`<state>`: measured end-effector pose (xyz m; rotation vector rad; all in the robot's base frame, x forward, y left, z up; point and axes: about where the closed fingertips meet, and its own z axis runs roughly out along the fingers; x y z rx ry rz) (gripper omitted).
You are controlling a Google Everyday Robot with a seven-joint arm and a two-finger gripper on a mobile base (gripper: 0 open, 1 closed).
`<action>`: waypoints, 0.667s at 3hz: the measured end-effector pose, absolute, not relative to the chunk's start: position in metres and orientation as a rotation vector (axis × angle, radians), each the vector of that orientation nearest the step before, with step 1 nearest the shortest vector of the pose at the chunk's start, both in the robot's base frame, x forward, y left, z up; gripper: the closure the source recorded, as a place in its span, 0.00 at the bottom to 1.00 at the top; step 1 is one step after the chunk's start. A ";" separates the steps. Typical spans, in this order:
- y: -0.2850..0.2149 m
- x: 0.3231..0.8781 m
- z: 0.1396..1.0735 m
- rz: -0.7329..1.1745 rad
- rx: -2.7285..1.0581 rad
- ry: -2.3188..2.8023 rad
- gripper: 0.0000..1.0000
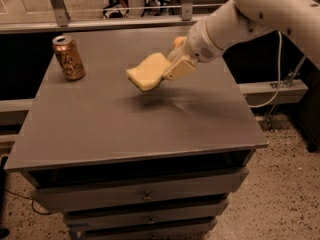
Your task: Move sponge near orange can
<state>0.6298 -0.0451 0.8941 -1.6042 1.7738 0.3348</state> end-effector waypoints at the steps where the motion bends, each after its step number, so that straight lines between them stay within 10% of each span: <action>1: -0.022 0.668 0.904 0.322 -1.620 1.713 1.00; 2: 0.006 0.691 0.911 0.337 -1.638 1.653 1.00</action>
Offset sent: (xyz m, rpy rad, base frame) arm 0.0889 0.0804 0.0285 0.0629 -0.1080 0.1117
